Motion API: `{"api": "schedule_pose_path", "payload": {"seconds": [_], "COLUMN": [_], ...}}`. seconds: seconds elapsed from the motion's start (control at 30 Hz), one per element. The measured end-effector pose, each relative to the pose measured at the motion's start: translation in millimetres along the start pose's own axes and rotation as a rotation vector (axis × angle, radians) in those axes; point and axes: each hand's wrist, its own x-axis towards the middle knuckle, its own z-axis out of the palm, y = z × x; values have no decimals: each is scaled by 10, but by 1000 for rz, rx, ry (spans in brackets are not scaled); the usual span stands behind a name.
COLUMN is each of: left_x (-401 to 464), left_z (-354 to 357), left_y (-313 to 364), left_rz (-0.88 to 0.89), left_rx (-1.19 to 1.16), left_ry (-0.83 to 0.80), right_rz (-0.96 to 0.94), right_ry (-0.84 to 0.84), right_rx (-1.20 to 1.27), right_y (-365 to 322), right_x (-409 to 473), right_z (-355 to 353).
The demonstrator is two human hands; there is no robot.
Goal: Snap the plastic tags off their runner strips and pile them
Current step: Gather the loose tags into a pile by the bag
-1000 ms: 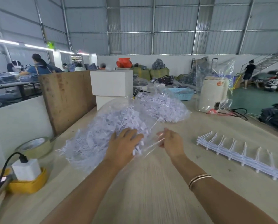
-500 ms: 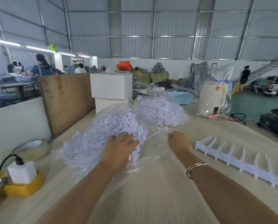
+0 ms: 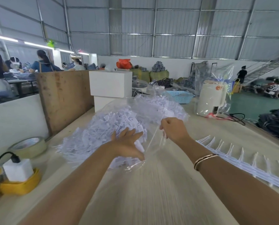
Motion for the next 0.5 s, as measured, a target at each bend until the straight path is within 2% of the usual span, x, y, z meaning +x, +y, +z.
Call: {"api": "schedule_pose_path", "payload": {"seconds": [0.07, 0.2, 0.3, 0.43, 0.5], "left_x": [1, 91, 119, 110, 93], "left_z": [-57, 39, 169, 340, 353], "left_y": [89, 397, 504, 565, 527], "left_rz": [37, 91, 63, 43, 36], "left_rx": [-113, -275, -271, -296, -137], "left_ry": [27, 476, 677, 825, 893], "right_rz": [-12, -103, -178, -139, 15], "right_ry": [-18, 3, -25, -56, -10], "right_rx": [-108, -249, -243, -62, 158], "right_y": [-10, -74, -115, -108, -71], "right_x": [-9, -62, -121, -140, -80], "right_z": [23, 84, 105, 120, 88]}}
